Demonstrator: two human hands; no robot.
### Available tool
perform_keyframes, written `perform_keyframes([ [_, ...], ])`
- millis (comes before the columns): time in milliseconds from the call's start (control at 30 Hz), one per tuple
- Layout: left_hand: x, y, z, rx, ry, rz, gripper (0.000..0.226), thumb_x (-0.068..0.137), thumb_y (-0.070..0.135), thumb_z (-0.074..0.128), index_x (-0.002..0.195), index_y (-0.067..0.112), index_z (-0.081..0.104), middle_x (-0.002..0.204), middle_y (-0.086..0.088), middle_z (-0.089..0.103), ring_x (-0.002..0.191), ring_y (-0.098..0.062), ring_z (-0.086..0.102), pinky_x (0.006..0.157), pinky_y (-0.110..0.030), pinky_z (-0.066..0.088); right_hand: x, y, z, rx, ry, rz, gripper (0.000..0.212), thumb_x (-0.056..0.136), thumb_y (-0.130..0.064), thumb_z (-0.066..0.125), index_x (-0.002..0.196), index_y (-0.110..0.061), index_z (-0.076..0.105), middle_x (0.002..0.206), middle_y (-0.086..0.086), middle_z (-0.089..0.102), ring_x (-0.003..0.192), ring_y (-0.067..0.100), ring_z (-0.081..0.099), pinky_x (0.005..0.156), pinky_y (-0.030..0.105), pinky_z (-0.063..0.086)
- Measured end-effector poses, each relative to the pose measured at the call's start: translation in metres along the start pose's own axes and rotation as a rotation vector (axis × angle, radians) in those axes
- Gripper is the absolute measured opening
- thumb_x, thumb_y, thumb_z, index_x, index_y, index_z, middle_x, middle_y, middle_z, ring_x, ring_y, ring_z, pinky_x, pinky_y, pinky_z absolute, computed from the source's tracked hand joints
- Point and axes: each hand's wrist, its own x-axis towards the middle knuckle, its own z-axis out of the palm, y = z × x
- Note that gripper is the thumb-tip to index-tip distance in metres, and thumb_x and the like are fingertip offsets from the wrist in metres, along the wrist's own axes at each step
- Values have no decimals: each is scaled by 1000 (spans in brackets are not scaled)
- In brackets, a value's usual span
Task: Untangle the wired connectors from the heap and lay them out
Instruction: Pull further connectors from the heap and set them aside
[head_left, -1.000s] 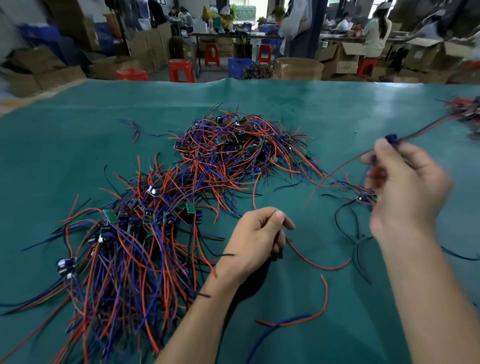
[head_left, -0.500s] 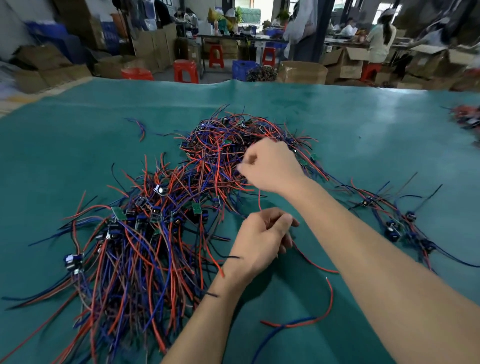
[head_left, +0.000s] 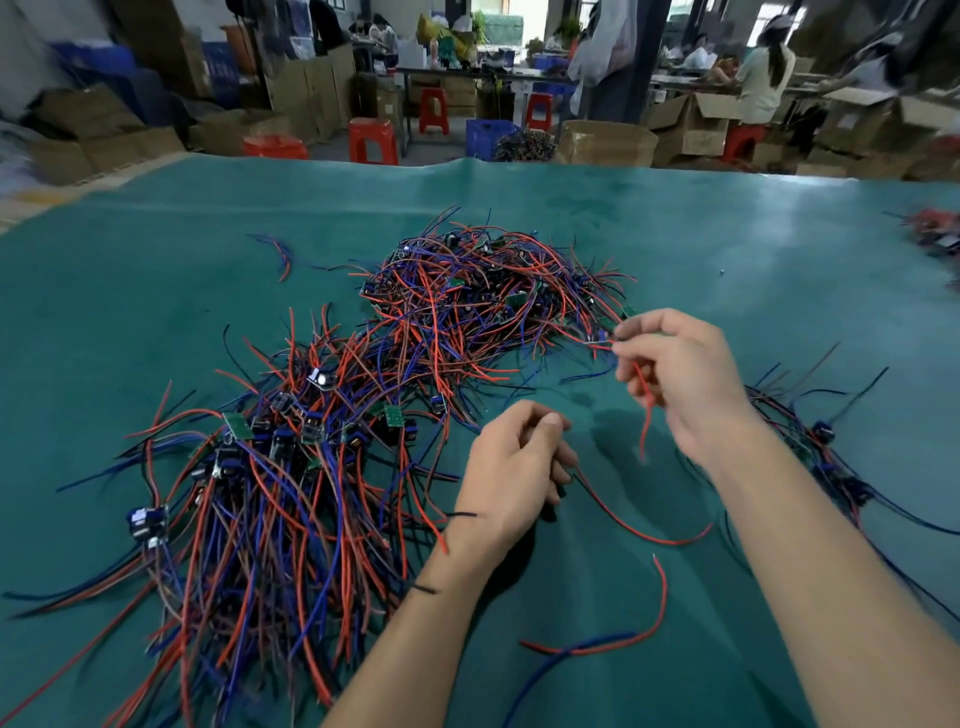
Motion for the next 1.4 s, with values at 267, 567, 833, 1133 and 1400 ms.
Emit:
perform_keyframes([
  [267,-1,2,2,-67,-42,5,35,107,26,43,96,-2,62,72,-15,64,55,-20,58,45,-26,47,-67,8,-5,73,-524,40,25,84,11,67,80,-11,57,57,14,60,42,12,46,40,15,33],
  [567,-3,3,-1,-129,-57,64,19,107,11,40,115,14,57,95,-4,73,69,-17,68,46,-26,52,-53,28,-6,-210,-258,-31,23,80,-36,73,67,-18,67,55,6,66,44,16,53,39,19,33],
  [833,-4,3,-2,-191,-127,114,21,109,12,34,127,19,41,130,4,65,75,-12,68,57,-28,56,-62,29,15,116,-295,167,19,96,-22,68,84,-11,77,78,14,72,56,18,63,41,24,43],
  [1133,0,-5,-1,-106,-66,146,11,106,13,43,113,21,44,91,-7,68,73,-41,68,53,-38,55,-62,27,16,305,-151,108,10,84,-7,78,78,-15,78,82,9,75,72,17,69,56,25,52],
  [1400,1,-4,0,-127,35,146,7,102,14,53,104,16,46,90,-19,65,68,-35,63,44,-27,49,-61,27,16,271,-94,76,12,80,-9,83,74,-16,75,76,6,75,70,15,69,55,23,51],
])
